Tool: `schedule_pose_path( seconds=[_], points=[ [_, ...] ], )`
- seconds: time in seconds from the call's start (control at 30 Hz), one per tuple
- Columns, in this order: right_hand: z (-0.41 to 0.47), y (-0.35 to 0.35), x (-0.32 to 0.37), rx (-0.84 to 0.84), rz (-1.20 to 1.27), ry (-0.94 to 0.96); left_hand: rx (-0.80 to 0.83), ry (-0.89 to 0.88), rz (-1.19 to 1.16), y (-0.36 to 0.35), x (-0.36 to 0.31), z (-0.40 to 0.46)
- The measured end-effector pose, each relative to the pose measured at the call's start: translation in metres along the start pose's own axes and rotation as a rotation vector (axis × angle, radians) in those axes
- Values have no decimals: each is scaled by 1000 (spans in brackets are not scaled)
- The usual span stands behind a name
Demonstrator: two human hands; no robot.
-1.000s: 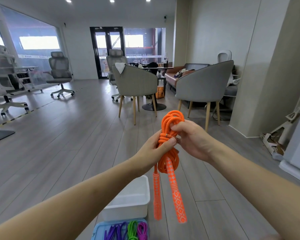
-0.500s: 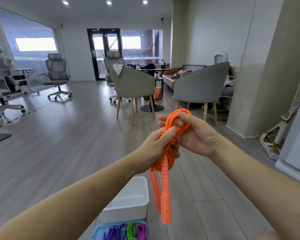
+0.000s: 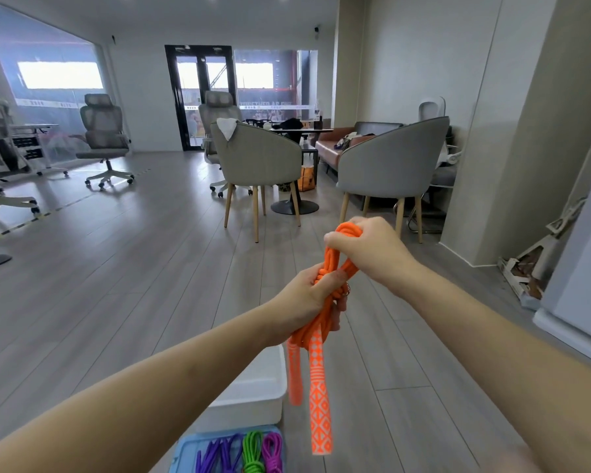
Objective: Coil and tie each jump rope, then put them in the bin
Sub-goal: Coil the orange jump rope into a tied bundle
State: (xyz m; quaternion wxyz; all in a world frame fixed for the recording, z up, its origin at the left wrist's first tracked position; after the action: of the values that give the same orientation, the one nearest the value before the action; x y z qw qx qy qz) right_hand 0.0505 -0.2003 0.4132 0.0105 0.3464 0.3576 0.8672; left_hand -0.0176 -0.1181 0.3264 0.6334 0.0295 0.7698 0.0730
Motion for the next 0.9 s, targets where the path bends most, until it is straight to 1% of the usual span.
schedule_pose_path(
  seconds=[0.07,0.1,0.17,0.23,0.3,0.4,0.53,0.6,0.63,0.73,0.8,0.9],
  points=[
    [-9,-19,-11,77,566,-183,36,-10,-49,3,0,-1],
    [-12,-25,-12,107,764,-248,39,-25,-58,6,-2,-2],
    [-12,-31,-14,81,1041,-384,33,-70,-37,9,-6,-2],
    [-15,-33,-17,-1,1192,-563,36,-84,-24,8,-6,-2],
    [-15,-40,-18,7,1176,-588,43,-60,-46,3,0,-1],
    [-14,-49,-23,6,1143,-531,-66,-45,20,12,12,0],
    [-11,-46,-33,-78,1205,-480,-190,155,131,24,54,-3],
    [-13,-46,-37,-115,1210,-493,-259,206,188,24,73,-2],
    [-14,-45,-40,-139,1192,-496,-312,216,270,25,79,-2],
    [-14,-39,-46,-227,1119,-493,-450,185,566,28,87,0],
    [-15,-38,-50,-260,1094,-501,-451,159,669,26,93,-2],
    [-12,-34,-58,-301,1099,-505,-399,108,688,17,99,-9]
  ],
)
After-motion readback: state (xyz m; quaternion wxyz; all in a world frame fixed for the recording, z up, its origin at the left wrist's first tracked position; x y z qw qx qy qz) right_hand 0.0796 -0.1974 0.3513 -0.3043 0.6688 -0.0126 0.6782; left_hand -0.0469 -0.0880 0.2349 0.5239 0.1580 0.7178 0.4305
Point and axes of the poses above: each hand's wrist, its own z-axis towards the middle knuckle, its own y-axis out of the back of the hand, x = y × z, the point moved 8 cm from there along z, towards the middle knuckle, and after that the axes turned 14 degrees about y, right-handed, at the moved point
